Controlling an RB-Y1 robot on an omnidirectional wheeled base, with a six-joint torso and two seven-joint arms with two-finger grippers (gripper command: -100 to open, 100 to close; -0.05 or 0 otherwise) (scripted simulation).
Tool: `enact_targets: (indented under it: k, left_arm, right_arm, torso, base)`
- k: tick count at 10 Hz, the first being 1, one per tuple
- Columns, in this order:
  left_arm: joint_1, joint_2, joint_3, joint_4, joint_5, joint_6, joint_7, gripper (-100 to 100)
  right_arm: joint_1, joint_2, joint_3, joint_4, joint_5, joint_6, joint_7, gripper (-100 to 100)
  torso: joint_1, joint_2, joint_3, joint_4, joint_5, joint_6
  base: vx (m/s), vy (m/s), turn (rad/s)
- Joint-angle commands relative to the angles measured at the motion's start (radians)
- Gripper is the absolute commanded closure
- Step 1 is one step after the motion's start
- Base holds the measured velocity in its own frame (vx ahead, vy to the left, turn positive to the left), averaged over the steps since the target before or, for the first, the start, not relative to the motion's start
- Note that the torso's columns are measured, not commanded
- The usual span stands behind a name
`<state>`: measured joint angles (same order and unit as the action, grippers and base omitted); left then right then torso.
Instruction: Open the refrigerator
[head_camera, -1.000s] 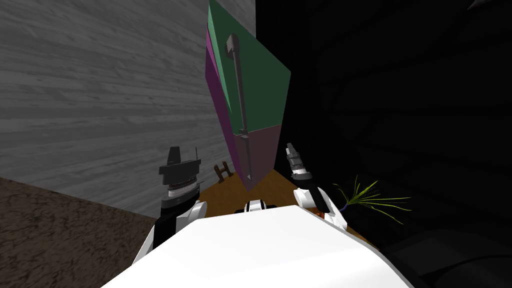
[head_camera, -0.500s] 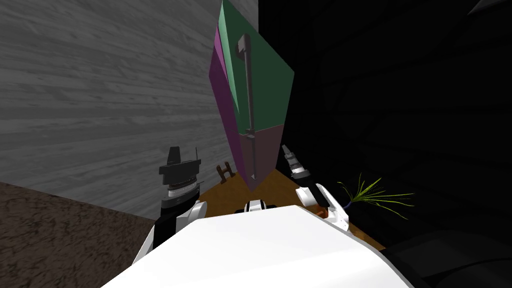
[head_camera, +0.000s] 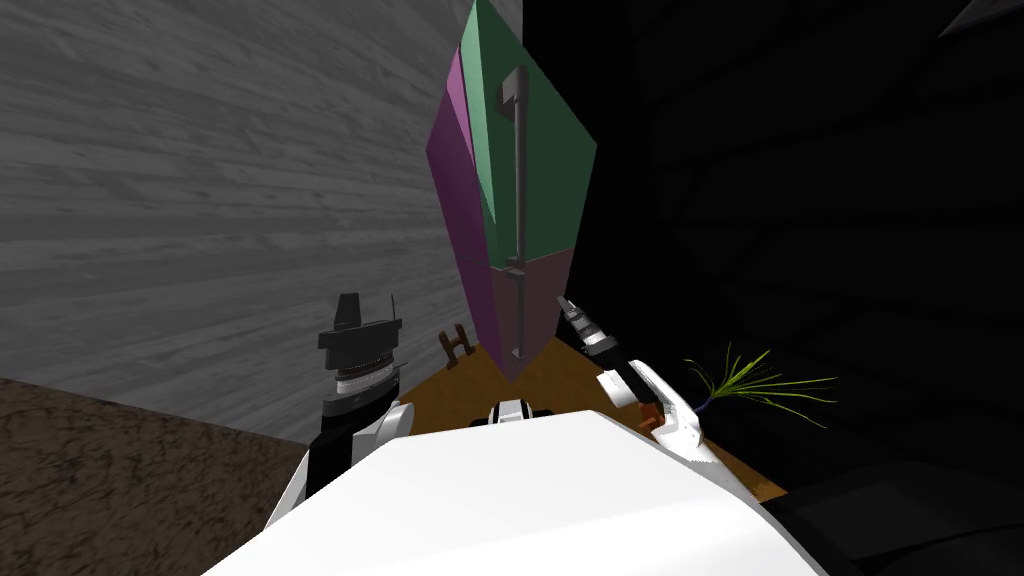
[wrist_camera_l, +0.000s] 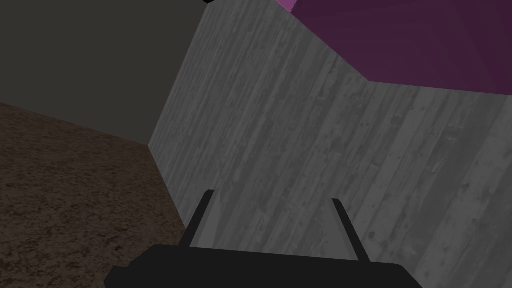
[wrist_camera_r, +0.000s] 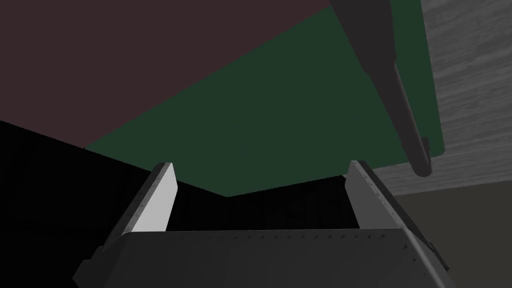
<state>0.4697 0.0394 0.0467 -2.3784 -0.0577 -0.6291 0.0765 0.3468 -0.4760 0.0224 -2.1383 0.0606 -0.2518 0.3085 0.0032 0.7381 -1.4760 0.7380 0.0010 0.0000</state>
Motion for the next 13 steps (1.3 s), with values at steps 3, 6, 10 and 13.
enact_targets:
  k: [3, 6, 10, 13]
  left_arm:
    - [0.000, 0.000, 0.000, 0.000, 0.000, 0.000, 0.000, 0]
    - [0.000, 0.000, 0.000, 0.000, 0.000, 0.000, 0.000, 0]
    - [0.000, 0.000, 0.000, 0.000, 0.000, 0.000, 0.000, 0]
    - [0.000, 0.000, 0.000, 0.000, 0.000, 0.000, 0.000, 0]
  right_arm:
    - [-0.036, -0.118, 0.012, 0.039, 0.020, 0.057, 0.043, -100]
    - [-0.062, -0.207, 0.020, 0.076, 0.034, 0.094, 0.072, -100]
    - [-0.089, -0.300, 0.028, 0.118, 0.047, 0.132, 0.102, -100]
    - [-0.118, -0.385, 0.036, 0.165, 0.058, 0.172, 0.132, -100]
  torso:
    - [-0.004, -0.001, -0.001, 0.000, -0.001, 0.000]
    - [0.000, 0.000, 0.000, 0.000, 0.000, 0.000]
    - [-0.005, -0.001, 0.000, 0.000, -0.002, 0.000]
    - [-0.003, 0.000, 0.000, 0.000, -0.001, 0.000]
  base:
    - [0.010, 0.133, -0.033]
    - [0.001, 0.151, -0.034]
    - [0.002, 0.124, -0.021]
    - [-0.006, 0.128, -0.024]
